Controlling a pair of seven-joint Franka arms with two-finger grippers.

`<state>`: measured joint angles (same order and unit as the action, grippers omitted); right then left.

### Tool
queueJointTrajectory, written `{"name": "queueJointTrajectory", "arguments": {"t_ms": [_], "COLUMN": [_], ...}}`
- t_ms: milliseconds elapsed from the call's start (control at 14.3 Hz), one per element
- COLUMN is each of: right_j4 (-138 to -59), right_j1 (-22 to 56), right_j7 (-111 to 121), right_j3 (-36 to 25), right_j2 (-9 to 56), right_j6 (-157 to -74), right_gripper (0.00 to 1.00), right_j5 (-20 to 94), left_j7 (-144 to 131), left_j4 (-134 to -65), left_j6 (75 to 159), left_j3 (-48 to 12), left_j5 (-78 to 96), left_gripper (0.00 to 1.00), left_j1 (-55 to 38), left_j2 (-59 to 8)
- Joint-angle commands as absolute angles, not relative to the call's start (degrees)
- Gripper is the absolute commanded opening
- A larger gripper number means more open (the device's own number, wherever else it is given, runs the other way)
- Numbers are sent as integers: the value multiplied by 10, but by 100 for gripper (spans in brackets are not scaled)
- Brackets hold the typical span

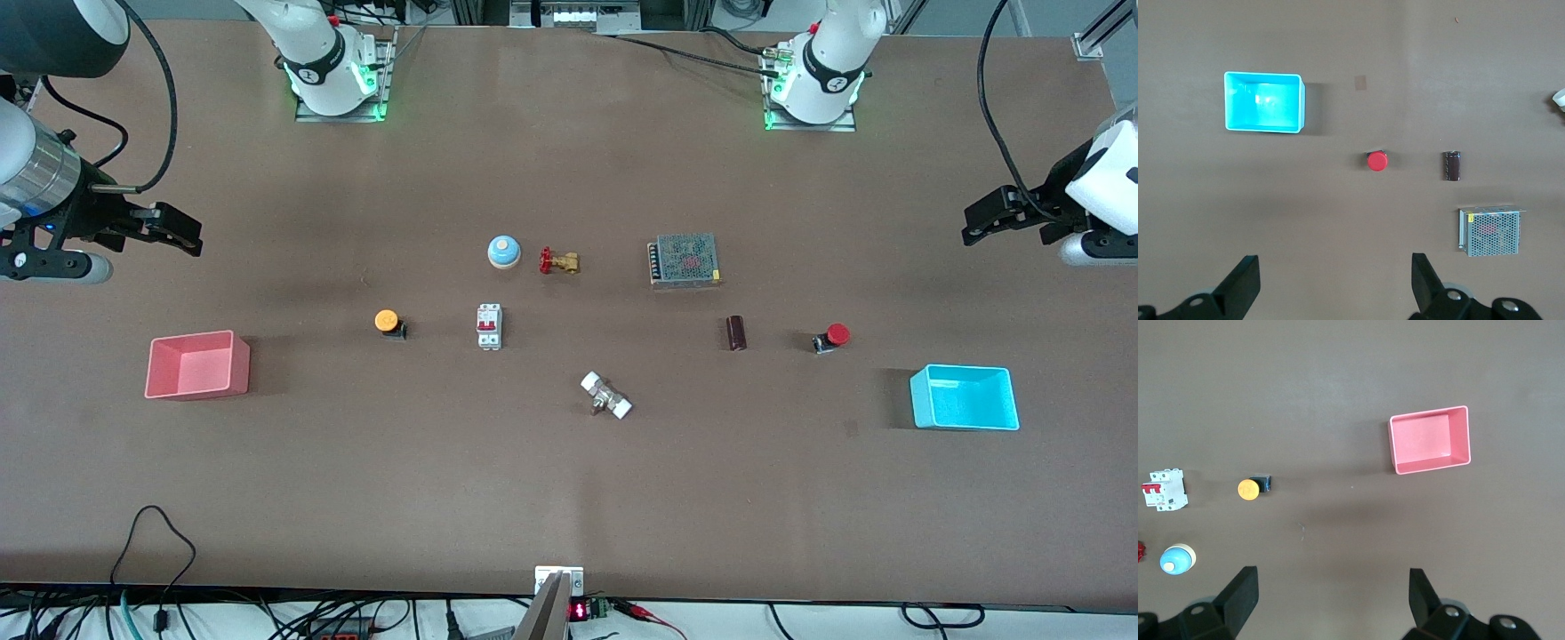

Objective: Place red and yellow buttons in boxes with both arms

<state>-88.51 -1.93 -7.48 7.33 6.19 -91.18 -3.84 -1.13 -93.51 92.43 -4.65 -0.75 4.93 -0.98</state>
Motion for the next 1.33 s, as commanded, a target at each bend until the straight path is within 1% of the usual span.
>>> {"name": "queueJointTrajectory", "arguments": {"t_ms": [0, 210, 350, 490, 699, 909, 979, 1049, 1119, 1259], "right_j4": [-884, -884, -880, -881, -882, -881, -883, -887, -902, -951], "right_j1": [-19, -21, -23, -24, -21, -15, -13, -11, -6, 6], "right_j7": [-73, -68, -52, -33, -25, -22, -19, -17, -18, -31], "right_j3": [72, 71, 69, 69, 70, 72, 73, 72, 71, 72], "right_j2": [59, 59, 61, 65, 87, 125, 134, 138, 139, 134], "right_j6": [-903, -898, -895, -894, -903, -902, -903, -910, -924, -985], "right_gripper": [100, 100, 100, 100, 100, 100, 100, 100, 100, 100], "right_j5": [-31, -31, -33, -32, -34, -31, -24, -7, -7, -5], "left_j7": [-2, 1, -7, -8, -11, -13, -12, -15, -15, -24], "left_j4": [-955, -956, -956, -958, -955, -952, -958, -982, -1003, -1028], "left_j6": [933, 931, 907, 904, 910, 942, 960, 994, 1024, 1079], "left_j3": [-47, -48, -50, -57, -57, -58, -57, -57, -57, -57], "left_j5": [2, 0, 0, -1, -1, 0, 2, 2, 2, 4], "left_gripper": [100, 100, 100, 100, 100, 100, 100, 100, 100, 100], "left_j1": [53, 50, 42, 42, 42, 42, 42, 35, 29, 28], "left_j2": [11, 5, -17, -45, -111, -176, -189, -192, -199, -223]}}
